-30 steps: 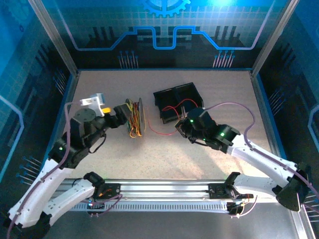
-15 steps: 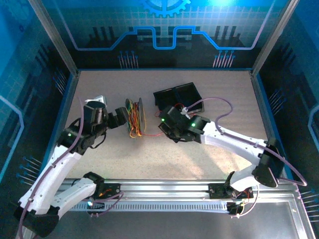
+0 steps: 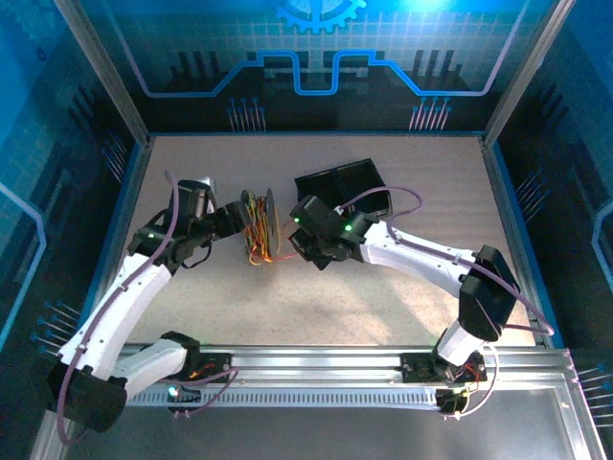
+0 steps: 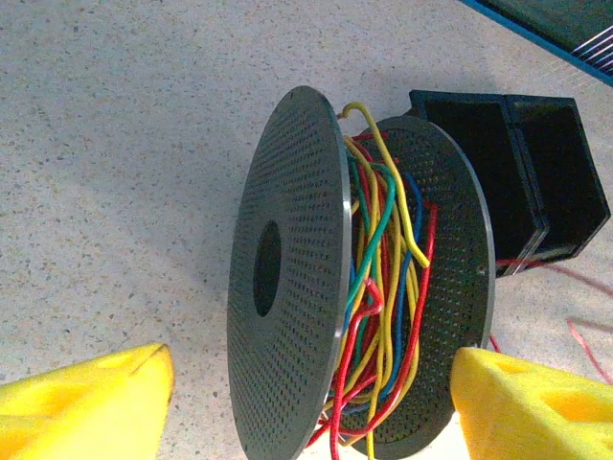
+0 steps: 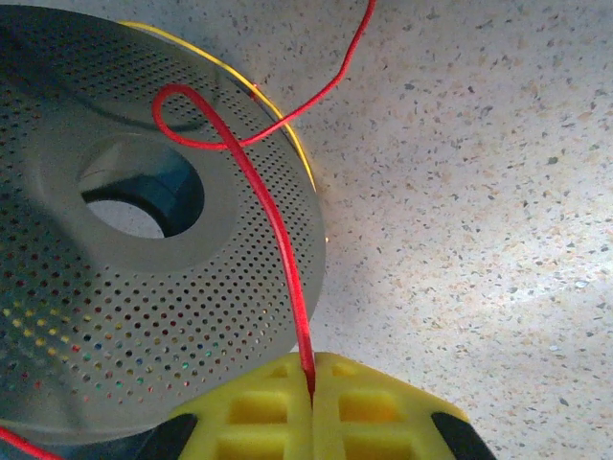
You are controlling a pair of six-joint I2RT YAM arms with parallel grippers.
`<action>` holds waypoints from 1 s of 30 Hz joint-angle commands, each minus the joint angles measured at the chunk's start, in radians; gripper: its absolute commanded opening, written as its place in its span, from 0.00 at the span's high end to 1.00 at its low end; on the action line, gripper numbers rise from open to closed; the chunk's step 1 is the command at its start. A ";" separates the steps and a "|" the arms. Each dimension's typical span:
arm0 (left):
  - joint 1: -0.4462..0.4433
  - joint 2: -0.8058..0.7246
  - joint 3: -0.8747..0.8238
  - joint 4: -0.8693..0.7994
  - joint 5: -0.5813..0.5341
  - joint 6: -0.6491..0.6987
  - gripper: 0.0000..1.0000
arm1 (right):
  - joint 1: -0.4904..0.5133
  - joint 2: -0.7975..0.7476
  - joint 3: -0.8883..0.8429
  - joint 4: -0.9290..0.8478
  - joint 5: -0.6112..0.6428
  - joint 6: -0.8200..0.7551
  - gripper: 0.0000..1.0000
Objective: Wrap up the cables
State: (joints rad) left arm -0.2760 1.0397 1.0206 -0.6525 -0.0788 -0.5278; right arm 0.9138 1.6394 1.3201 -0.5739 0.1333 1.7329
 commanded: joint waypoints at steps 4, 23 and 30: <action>0.017 0.055 0.066 0.013 0.018 0.047 0.30 | -0.045 0.049 0.030 0.038 -0.108 0.050 1.00; 0.032 0.163 0.123 0.029 0.012 0.080 0.40 | -0.113 0.166 0.126 0.037 -0.256 0.048 1.00; 0.034 0.218 0.177 -0.021 -0.034 0.142 0.47 | -0.120 0.183 0.122 0.031 -0.277 0.044 1.00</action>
State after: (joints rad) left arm -0.2516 1.2354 1.1530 -0.6460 -0.0856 -0.4370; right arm 0.8040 1.8069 1.4197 -0.5232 -0.1188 1.7733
